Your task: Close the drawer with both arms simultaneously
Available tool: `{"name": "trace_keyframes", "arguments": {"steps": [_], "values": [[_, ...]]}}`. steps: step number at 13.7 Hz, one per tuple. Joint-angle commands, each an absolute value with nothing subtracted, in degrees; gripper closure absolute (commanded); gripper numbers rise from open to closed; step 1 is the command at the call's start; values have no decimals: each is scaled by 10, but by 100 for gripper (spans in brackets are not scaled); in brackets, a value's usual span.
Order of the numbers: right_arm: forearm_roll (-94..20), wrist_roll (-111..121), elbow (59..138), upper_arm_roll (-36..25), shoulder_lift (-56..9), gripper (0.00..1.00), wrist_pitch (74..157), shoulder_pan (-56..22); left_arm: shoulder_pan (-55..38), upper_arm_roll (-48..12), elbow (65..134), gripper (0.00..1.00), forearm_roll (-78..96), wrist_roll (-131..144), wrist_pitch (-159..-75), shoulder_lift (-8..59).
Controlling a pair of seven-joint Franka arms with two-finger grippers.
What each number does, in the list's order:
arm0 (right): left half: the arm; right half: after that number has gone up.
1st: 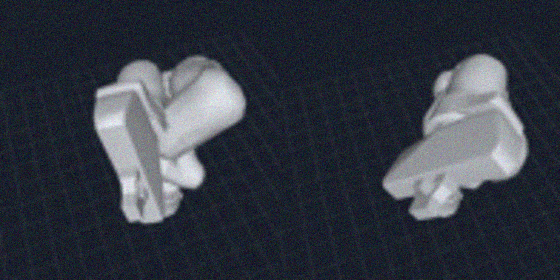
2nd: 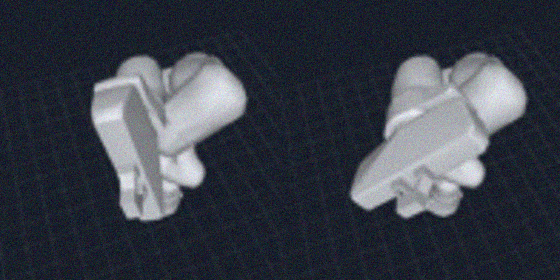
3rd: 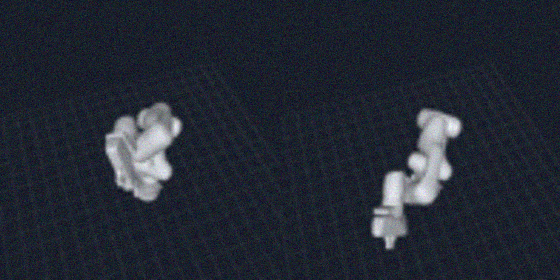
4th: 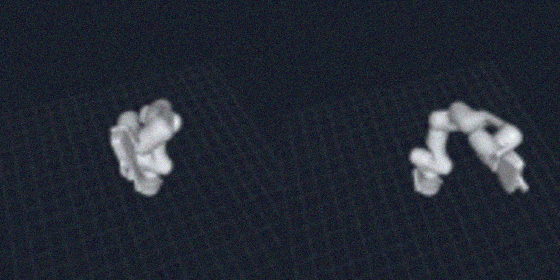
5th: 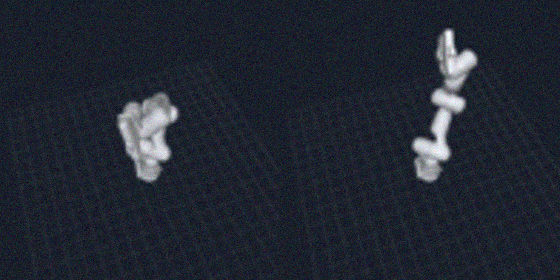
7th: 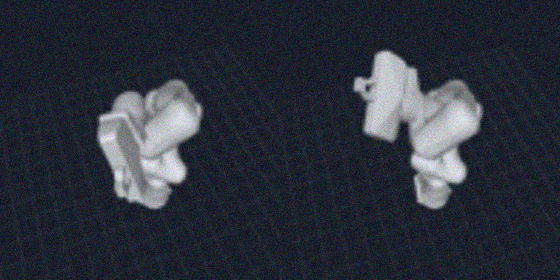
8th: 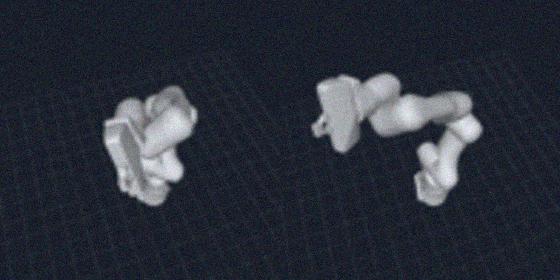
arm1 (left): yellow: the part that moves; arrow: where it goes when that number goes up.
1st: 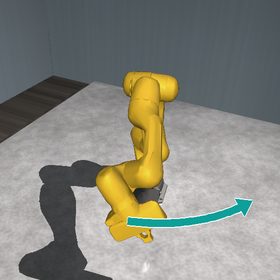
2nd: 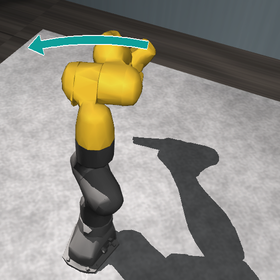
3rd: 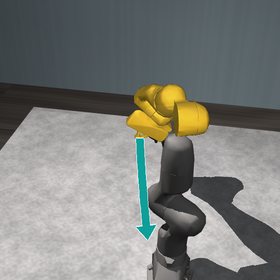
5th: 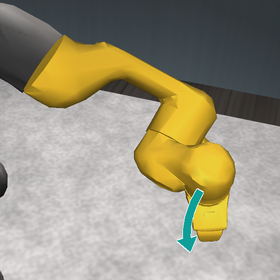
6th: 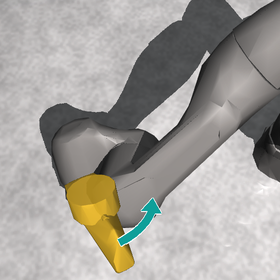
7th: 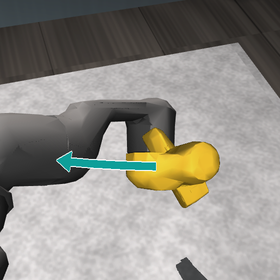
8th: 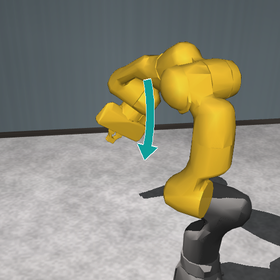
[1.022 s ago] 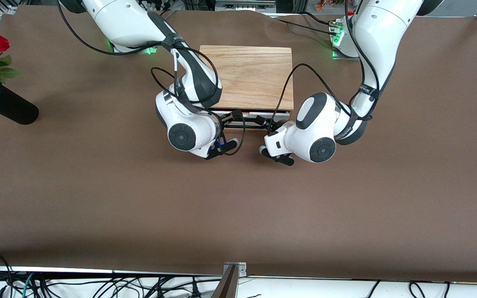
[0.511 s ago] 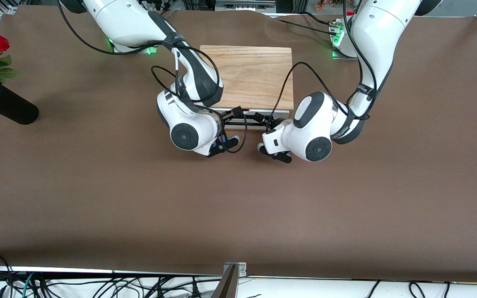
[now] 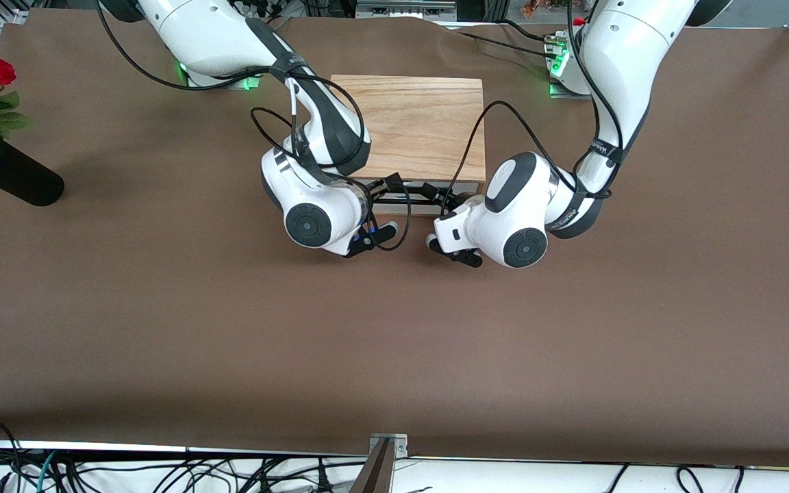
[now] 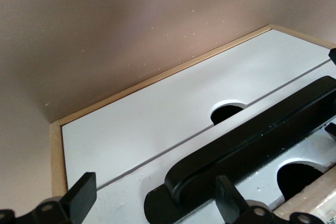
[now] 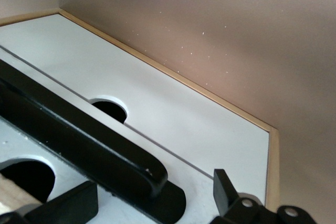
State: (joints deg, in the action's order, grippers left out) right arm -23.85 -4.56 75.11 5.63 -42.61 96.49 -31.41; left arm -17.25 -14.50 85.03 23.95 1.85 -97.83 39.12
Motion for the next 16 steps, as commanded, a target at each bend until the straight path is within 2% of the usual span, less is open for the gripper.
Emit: {"name": "trace_keyframes", "arguments": {"steps": [1,6,13,16], "values": [[-247,-47,748,64,-424,0,953,-311,-168,-139,856,0,249,7,-960,392],[-246,-44,728,63,-425,0,976,-303,-158,-135,846,0,243,11,-960,378],[-241,-41,674,59,-420,0,987,-256,-72,-133,762,0,241,8,-935,335],[-215,11,645,26,-418,0,997,-245,-49,-133,755,0,170,7,-935,302]]}}
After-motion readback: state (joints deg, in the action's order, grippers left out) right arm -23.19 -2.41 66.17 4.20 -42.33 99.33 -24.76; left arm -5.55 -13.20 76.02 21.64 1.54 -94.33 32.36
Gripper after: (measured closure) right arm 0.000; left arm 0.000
